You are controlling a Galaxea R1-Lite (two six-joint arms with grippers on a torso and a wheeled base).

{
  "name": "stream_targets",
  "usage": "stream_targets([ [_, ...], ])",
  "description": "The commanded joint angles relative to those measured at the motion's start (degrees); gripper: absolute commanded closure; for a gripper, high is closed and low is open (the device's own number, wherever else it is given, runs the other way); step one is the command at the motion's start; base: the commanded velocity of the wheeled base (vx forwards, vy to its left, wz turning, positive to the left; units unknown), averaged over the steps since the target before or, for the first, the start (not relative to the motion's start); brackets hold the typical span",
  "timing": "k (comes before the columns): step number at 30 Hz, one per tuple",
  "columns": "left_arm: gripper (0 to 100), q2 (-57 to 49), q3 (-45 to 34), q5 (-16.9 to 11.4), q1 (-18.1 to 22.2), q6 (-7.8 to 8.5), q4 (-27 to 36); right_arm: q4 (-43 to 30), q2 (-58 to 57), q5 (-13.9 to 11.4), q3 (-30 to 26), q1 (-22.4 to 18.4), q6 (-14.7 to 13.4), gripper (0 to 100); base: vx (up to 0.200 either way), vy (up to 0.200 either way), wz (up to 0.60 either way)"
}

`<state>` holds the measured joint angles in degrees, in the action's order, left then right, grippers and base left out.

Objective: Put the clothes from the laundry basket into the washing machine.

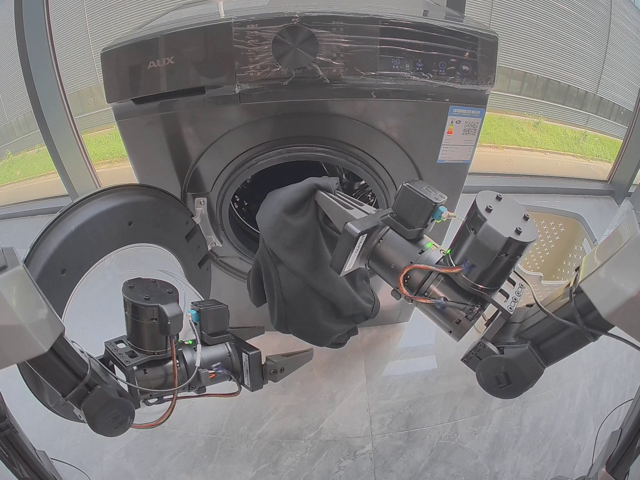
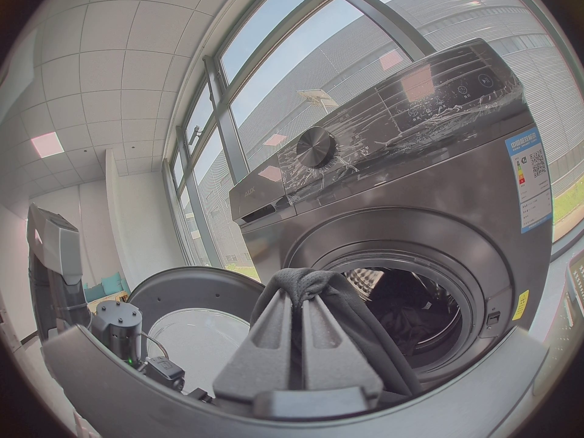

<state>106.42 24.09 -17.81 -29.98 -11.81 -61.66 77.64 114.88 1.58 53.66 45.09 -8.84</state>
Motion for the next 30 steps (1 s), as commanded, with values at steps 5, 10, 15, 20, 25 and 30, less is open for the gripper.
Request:
stream_targets([
  [5, 0, 4.0, 3.6, 2.2, -0.8, -3.39, -0.7, 0.2, 0.2, 0.0, 0.0, 0.0, 0.0, 100, 0.0, 0.0, 0.0],
  [10, 0, 5.4, 5.8, 3.4, -2.6, -8.75, -2.8, 0.3, 0.2, 0.0, 0.0, 0.1, 0.0, 100, 0.0, 0.0, 0.0],
  [15, 0, 8.4, 8.3, 6.2, -2.9, -9.54, -5.3, 0.3, 0.1, 0.1, 0.0, 0.1, 0.0, 100, 0.0, 0.0, 0.0],
  [20, 0, 8.7, 8.6, 7.7, -3.0, -9.72, -7.9, 0.3, 0.1, 0.1, -0.3, 0.0, 0.0, 100, 0.0, 0.0, 0.0],
  [25, 100, 8.6, 8.2, 10.3, -3.0, -9.19, -10.5, 0.6, 0.2, 0.1, -0.4, 0.0, 0.0, 100, 0.0, 0.0, 0.0],
  [30, 100, 10.0, 8.0, 12.5, -3.9, -8.84, -14.5, 1.1, 0.8, 0.1, -0.6, 0.0, 0.0, 100, 0.0, 0.0, 0.0],
])
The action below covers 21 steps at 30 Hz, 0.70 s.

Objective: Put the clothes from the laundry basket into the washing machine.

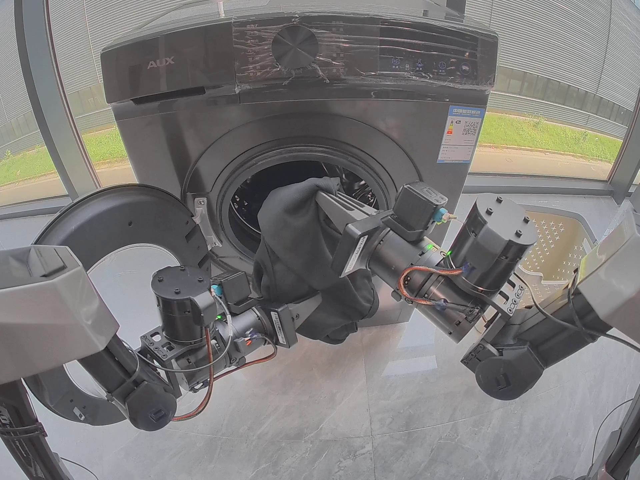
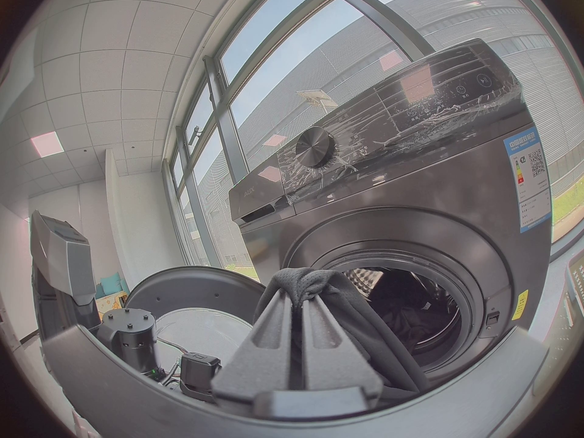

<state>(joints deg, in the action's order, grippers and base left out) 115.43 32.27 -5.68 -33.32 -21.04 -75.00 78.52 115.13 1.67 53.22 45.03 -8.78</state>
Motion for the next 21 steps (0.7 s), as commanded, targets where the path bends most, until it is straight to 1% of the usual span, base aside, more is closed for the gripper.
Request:
stream_targets([
  [1, 100, 1.0, -0.2, 0.4, -0.8, 0.65, -1.6, 0.4, 0.6, 0.0, -0.1, 0.0, 0.0, 100, 0.0, 0.0, 0.0],
  [4, 100, 0.9, -1.1, 0.5, -1.3, 1.79, -2.7, 0.5, 1.0, 0.8, -0.1, 0.0, 0.0, 100, 0.0, 0.0, 0.0],
  [7, 100, 0.8, -1.2, 0.5, -1.5, 1.97, -3.4, 0.5, 1.2, 1.0, -0.1, -0.1, 0.0, 100, 0.0, 0.0, 0.0],
  [8, 100, 0.7, -2.2, 1.0, -2.3, 2.14, -5.3, 0.7, 2.4, 1.0, -0.1, -0.5, 0.2, 100, 0.0, 0.0, 0.0],
  [10, 100, 0.8, -2.9, 1.5, -2.7, 2.58, -6.7, 1.3, 2.8, 0.9, -0.1, -0.7, 0.3, 100, 0.0, 0.0, 0.0],
  [12, 100, 0.8, -3.4, 1.6, -2.8, 2.94, -7.7, 1.5, 3.0, 0.9, -0.1, -0.8, 0.3, 100, 0.0, 0.0, 0.0],
  [13, 100, 0.8, -3.9, 1.7, -3.0, 3.46, -8.9, 1.5, 3.1, 0.9, -0.2, -0.8, 0.3, 100, 0.0, 0.0, 0.0],
  [15, 100, 0.8, -4.4, 1.7, -3.1, 3.64, -10.3, 1.5, 3.3, 0.9, -0.3, -1.3, 0.3, 100, 0.0, 0.0, 0.0],
  [16, 100, 0.8, -4.6, 1.7, -3.1, 3.64, -10.9, 1.4, 3.4, 1.0, -0.2, -1.6, 0.3, 0, 0.0, 0.0, 0.0],
  [18, 100, 0.8, -4.6, 1.7, -3.1, 3.64, -11.3, 1.0, 3.6, 1.1, -0.2, -2.2, 0.3, 0, 0.0, 0.0, 0.0],
  [19, 100, 0.6, -4.4, 1.7, -3.1, 3.64, -12.2, 0.7, 3.8, 1.1, -0.3, -3.5, 0.3, 0, 0.0, 0.0, 0.0],
  [21, 100, 0.1, -3.5, 1.7, -2.5, 3.64, -12.9, 0.7, 3.7, 1.1, -1.6, -5.6, 1.4, 0, 0.0, 0.0, 0.0],
])
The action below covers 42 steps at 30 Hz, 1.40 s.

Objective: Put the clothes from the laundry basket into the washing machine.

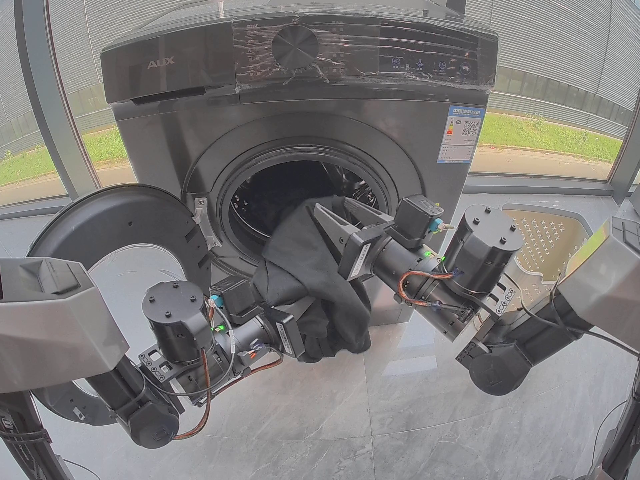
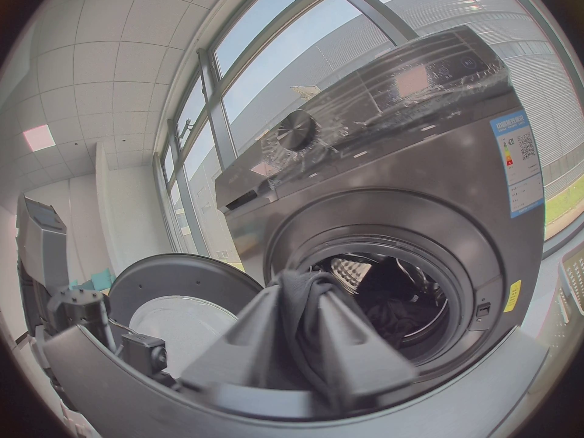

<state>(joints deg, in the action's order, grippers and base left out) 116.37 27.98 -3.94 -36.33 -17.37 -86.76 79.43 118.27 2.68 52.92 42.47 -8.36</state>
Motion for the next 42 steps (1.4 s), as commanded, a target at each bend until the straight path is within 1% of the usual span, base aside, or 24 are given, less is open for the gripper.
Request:
stream_targets([
  [1, 100, -0.8, 1.0, 0.0, 0.6, -0.03, -1.3, -0.2, 0.5, 0.0, -1.9, -3.4, 1.2, 0, 0.0, 0.0, 0.0],
  [4, 100, -1.1, 3.0, 0.9, 1.0, -0.03, -1.6, -0.2, -0.1, 0.0, -5.1, -4.5, 2.0, 0, 0.0, 0.0, 0.0],
  [6, 100, -0.9, 4.7, 3.0, 1.7, -0.12, -1.6, 0.0, -0.2, 0.0, -7.7, -5.0, 2.9, 0, 0.0, 0.0, 0.0],
  [8, 100, -0.7, 6.4, 4.2, 2.1, -0.12, -1.6, 0.0, -0.4, 0.0, -10.0, -5.2, 3.2, 0, 0.0, 0.0, 0.0],
  [12, 100, -0.7, 8.0, 5.0, 2.1, -0.21, -1.6, 0.2, -0.4, 0.0, -14.0, -6.0, 3.3, 0, 0.0, 0.0, 0.0],
  [13, 100, -0.8, 8.3, 5.6, 2.1, -0.21, -1.6, 0.1, -0.3, 0.0, -15.0, -6.0, 3.3, 0, 0.0, 0.0, 0.0],
  [16, 100, -0.8, 8.8, 6.3, 2.1, -0.21, -1.6, 0.1, -0.1, -0.1, -16.6, -6.3, 3.3, 0, 0.0, 0.0, 0.0],
  [20, 100, -1.1, 8.9, 6.5, 2.2, -0.21, -1.6, -0.2, 0.2, -0.1, -18.6, -6.2, 3.3, 0, 0.0, 0.0, 0.0],
  [26, 100, -1.1, 9.9, 7.5, 2.2, -0.21, -1.7, 0.4, 2.3, -0.9, -22.0, -5.4, 3.1, 0, 0.0, 0.0, 0.0],
  [29, 100, -1.1, 11.0, 7.6, 2.3, -0.38, -1.7, 0.4, 3.2, -1.5, -22.3, -5.2, 3.1, 0, 0.0, 0.0, 0.0],
  [38, 100, -1.2, 13.4, 7.6, 2.3, -0.47, -1.7, 0.5, 6.1, -1.6, -22.1, -4.6, 2.9, 0, 0.0, 0.0, 0.0],
  [39, 100, -1.2, 13.7, 7.6, 2.2, -0.47, -1.6, 0.7, 6.4, -1.5, -21.2, -4.3, 2.4, 0, 0.0, 0.0, 0.0],
  [42, 100, -1.3, 13.7, 7.5, 2.2, -0.47, -1.7, 2.0, 7.8, -1.1, -17.9, -3.7, 2.1, 0, 0.0, 0.0, 0.0],
])
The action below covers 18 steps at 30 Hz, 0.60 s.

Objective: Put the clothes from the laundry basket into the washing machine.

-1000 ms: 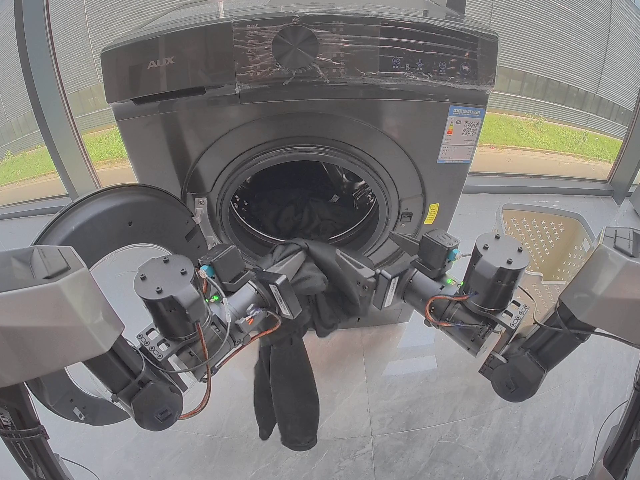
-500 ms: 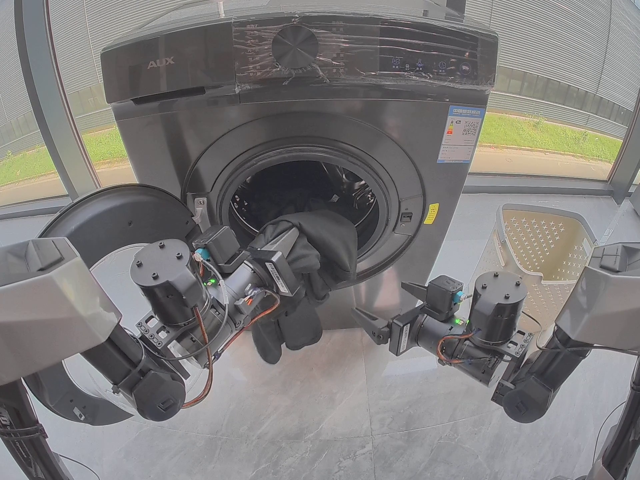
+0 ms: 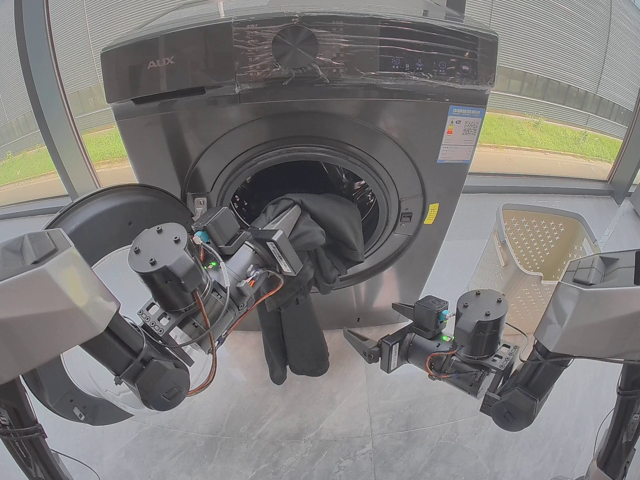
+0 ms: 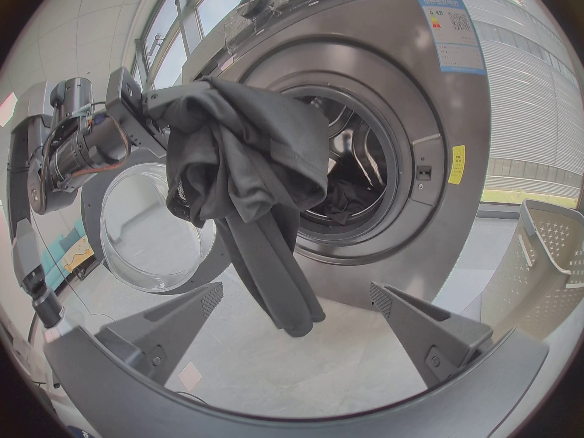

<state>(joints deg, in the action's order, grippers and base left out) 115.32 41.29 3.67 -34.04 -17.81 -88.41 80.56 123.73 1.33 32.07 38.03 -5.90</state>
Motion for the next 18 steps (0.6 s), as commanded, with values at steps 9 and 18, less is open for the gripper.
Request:
stream_targets([
  [9, 100, -1.5, 0.1, -0.1, -0.5, -0.03, 0.0, 1.5, 7.5, -4.1, 8.4, 0.8, -0.2, 0, 0.0, 0.0, 0.0],
  [18, 100, -2.6, -1.0, -0.1, -0.5, 0.06, 0.0, 1.9, 12.5, -5.5, 14.9, -0.9, 0.0, 0, 0.0, 0.0, 0.0],
])
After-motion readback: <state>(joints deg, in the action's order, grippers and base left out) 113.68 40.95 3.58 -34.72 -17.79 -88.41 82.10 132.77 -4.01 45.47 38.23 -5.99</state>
